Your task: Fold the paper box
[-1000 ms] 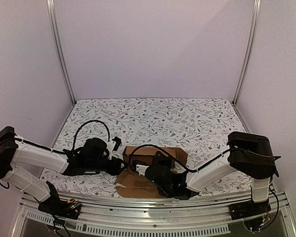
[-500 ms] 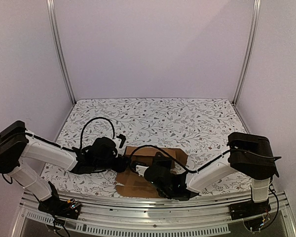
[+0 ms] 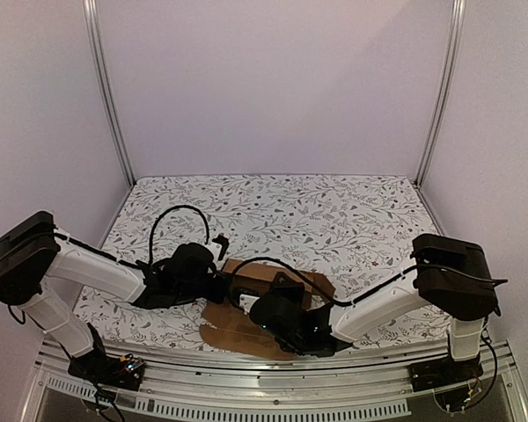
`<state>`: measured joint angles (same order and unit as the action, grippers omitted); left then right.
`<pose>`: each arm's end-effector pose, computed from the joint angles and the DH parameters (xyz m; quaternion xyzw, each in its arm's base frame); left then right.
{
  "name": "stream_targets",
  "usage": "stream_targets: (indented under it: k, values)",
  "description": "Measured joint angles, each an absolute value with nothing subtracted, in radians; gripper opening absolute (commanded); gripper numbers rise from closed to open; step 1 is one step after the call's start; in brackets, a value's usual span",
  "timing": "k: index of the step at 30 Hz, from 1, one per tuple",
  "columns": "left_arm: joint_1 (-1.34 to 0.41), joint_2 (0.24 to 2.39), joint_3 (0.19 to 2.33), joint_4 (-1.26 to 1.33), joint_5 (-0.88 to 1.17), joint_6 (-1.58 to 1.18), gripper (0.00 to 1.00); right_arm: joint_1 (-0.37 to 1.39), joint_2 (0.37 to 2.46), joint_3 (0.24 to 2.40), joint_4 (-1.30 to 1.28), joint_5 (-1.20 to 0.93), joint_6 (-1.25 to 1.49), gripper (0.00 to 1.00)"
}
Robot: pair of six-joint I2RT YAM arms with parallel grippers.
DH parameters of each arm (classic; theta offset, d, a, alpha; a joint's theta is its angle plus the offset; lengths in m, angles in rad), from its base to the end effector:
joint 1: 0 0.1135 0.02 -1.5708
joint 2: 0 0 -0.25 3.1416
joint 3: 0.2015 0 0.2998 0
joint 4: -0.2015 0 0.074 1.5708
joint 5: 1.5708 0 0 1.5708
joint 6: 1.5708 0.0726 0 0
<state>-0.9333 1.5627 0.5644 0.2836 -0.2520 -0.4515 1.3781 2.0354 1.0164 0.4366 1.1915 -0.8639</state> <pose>0.2148 -0.2597 0.0545 0.1647 0.8889 -0.1749 0.3900 0.1469 0.4006 0.0628 -0.5405 0.5565 -0.3779 0.5053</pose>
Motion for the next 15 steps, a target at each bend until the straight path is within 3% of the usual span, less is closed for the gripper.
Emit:
stream_targets:
  k: [5, 12, 15]
  values:
    - [-0.934, 1.574, 0.579, 0.284, -0.253, -0.437, 0.00, 1.394, 2.001, 1.022, 0.335, 1.144, -0.792, 0.41]
    - [-0.936, 1.591, 0.617, 0.284, -0.252, -0.413, 0.00, 1.396, 1.845, 1.028, 0.109, 0.989, -0.640, 0.73]
    - [-0.936, 1.605, 0.642, 0.284, -0.252, -0.392, 0.00, 1.396, 1.747, 1.032, 0.001, 0.892, -0.561, 0.80]
